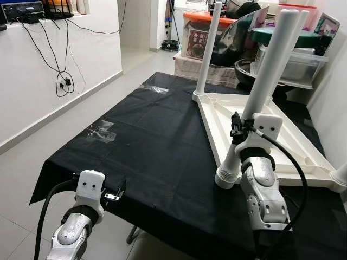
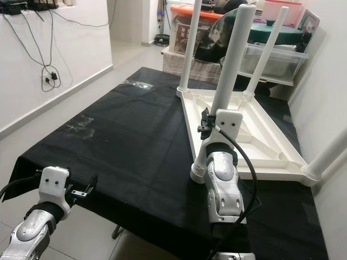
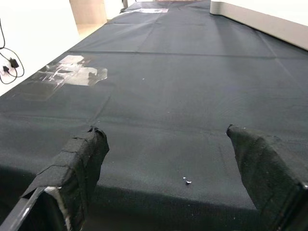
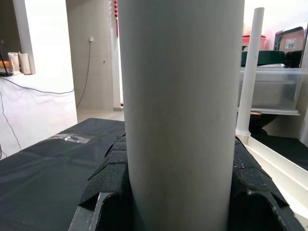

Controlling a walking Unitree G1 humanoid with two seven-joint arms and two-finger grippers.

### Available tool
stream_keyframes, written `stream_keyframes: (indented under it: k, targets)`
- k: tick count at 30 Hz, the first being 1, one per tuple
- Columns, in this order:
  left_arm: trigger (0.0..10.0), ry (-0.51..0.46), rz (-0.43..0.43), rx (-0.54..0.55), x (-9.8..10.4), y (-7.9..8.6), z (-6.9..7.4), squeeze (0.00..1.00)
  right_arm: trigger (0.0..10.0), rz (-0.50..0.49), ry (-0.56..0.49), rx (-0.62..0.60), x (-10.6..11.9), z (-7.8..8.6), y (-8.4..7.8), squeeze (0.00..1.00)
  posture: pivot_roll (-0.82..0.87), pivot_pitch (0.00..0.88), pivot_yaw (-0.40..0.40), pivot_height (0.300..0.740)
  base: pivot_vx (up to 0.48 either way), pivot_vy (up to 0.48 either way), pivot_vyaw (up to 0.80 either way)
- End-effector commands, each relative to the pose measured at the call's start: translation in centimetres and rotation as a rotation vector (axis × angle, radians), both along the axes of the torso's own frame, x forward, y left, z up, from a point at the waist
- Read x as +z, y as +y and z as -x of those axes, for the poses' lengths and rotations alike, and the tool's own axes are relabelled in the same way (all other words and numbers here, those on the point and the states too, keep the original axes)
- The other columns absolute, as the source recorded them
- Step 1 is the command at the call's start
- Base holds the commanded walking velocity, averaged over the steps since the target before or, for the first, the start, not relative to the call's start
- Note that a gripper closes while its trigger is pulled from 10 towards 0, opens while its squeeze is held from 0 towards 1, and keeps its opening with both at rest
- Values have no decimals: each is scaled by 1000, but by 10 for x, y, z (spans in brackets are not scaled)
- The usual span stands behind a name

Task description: Building children table

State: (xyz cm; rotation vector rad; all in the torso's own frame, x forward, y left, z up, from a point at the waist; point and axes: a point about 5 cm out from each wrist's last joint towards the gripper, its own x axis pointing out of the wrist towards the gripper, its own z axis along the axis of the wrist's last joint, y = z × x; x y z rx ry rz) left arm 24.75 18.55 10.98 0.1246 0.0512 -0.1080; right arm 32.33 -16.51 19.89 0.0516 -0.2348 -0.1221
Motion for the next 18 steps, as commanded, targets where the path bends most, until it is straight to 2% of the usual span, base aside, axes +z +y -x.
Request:
stream_keyframes:
  k: [1,6,7,8,9,10,11,12,18]
  targets:
    - [10000,6,-10,-10,-2,0,-2,0,10000,-80,138,51,-28,0,9,0,52,0,-52,740,0,0,0]
    - [10000,6,-10,-12,-2,0,-2,0,10000,-85,132,51,-27,0,10,0,52,0,-52,740,0,0,0]
    - [10000,6,-10,-12,-2,0,-2,0,10000,-86,131,51,-27,0,10,220,52,0,-52,740,0,0,0]
    - [10000,6,-10,-12,-2,0,-2,0,10000,-86,131,51,-27,0,10,220,52,0,-52,740,0,0,0]
    - [10000,6,-10,-12,-2,-1,-2,0,10000,-88,129,51,-26,1,10,576,52,0,-52,740,0,0,0]
    - [10000,7,-10,-12,-2,-1,-2,0,10000,-90,127,50,-26,1,9,576,52,0,-52,740,0,0,0]
    - [10000,7,-11,-12,-2,-1,-2,0,10000,-94,118,49,-25,1,9,894,53,0,-52,740,0,0,0]
    - [10000,7,-11,-12,-2,0,-2,0,10000,-96,111,49,-23,1,9,953,53,0,-52,740,0,0,0]
    - [10000,7,-11,-11,-2,0,-2,0,10000,-104,81,54,-18,2,10,1000,53,0,-52,740,0,0,0]
